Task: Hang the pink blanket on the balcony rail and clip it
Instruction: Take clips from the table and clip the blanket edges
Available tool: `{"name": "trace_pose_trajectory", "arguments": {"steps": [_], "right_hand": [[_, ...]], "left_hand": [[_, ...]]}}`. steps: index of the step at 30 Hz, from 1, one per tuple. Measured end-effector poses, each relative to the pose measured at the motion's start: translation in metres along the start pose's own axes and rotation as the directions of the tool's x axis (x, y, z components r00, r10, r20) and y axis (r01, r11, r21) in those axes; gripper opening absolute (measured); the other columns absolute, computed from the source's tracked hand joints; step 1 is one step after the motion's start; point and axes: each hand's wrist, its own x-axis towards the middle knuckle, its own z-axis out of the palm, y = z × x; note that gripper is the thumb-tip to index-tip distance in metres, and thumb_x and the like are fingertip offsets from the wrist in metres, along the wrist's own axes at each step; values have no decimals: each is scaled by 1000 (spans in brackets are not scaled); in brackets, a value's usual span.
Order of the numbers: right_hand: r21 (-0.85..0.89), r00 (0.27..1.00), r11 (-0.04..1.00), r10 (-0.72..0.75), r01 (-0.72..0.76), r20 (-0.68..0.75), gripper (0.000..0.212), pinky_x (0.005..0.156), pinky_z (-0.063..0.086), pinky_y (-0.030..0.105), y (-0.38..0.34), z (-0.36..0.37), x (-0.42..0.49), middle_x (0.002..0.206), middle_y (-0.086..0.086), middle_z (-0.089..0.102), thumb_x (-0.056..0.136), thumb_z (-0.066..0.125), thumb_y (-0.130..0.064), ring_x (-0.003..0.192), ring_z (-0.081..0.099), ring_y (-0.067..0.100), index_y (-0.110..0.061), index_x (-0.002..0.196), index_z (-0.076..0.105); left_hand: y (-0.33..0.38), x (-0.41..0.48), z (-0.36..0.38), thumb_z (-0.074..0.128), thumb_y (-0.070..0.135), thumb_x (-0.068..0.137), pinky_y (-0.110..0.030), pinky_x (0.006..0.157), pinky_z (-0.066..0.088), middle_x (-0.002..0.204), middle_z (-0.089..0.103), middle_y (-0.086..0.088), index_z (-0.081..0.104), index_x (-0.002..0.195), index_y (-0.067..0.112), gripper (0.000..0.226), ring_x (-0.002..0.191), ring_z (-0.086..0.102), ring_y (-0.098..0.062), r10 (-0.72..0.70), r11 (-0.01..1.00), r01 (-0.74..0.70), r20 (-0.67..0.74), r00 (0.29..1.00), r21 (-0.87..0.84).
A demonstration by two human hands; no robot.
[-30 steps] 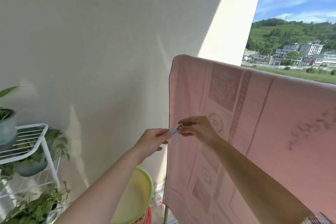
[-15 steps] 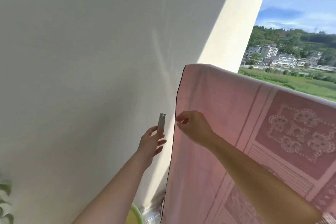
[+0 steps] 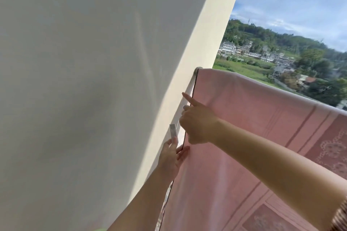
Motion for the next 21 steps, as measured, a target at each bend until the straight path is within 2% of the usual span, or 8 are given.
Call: {"name": "trace_pose_trajectory", "arguments": {"steps": [2,4,6,8,13,16,18,21], "right_hand": [[-99,979,995,39,-20,201,26,116,-12,53,-2,-4,15,61,-5,45,80,45,-30,101,58,19,-23,56,37],[-166,930,985,94,-36,355,26,115,-12,55,-6,-4,28,80,-2,61,86,39,-37,115,55,21,-22,76,57],[-178,846,978,186,-111,499,44,117,5,56,-9,-3,40,124,3,60,89,34,-42,131,45,26,-21,120,57],[-112,774,970,242,-218,586,49,109,28,51,-7,-1,49,137,5,51,89,34,-39,130,44,27,-22,132,49],[127,772,935,190,-331,607,32,97,43,43,2,-4,53,101,1,62,85,37,-27,97,60,23,-17,101,62],[239,836,916,157,-322,526,11,66,46,29,7,-3,52,68,0,51,78,48,-13,62,51,20,-14,68,54],[281,884,907,172,-314,434,18,52,39,26,10,-2,49,61,1,45,72,50,1,54,46,20,-13,60,46],[323,924,901,176,-291,341,31,53,41,27,11,3,43,57,0,41,73,53,5,49,43,18,-15,53,39]], "left_hand": [[-2,5,-7,53,29,94,-26,72,57,97,61,-15,43,132,10,43,80,64,-20,-40,999,40,-1,999,-12],[-3,7,-11,53,28,95,-28,74,55,95,60,-15,44,131,9,42,79,63,-21,-68,998,68,2,998,-2],[-2,7,-12,51,26,95,-28,73,55,93,59,-14,45,129,10,38,78,62,-21,-87,996,87,21,996,13],[1,6,-13,51,26,95,-28,74,53,91,59,-12,46,124,12,32,78,61,-20,-107,994,106,44,993,28],[10,9,-22,56,25,93,-29,75,51,89,57,-6,54,103,15,15,80,60,-18,-93,974,72,89,992,217],[17,15,-33,62,20,89,-22,67,53,86,61,-3,59,110,7,25,76,60,-13,-6,939,-29,100,995,342],[25,18,-42,68,18,84,-20,66,51,82,64,-1,65,109,5,28,73,59,-12,66,907,-110,122,990,407],[36,19,-57,72,13,79,-14,64,50,70,70,9,70,102,7,24,67,63,-3,170,833,-248,198,965,495]]}}
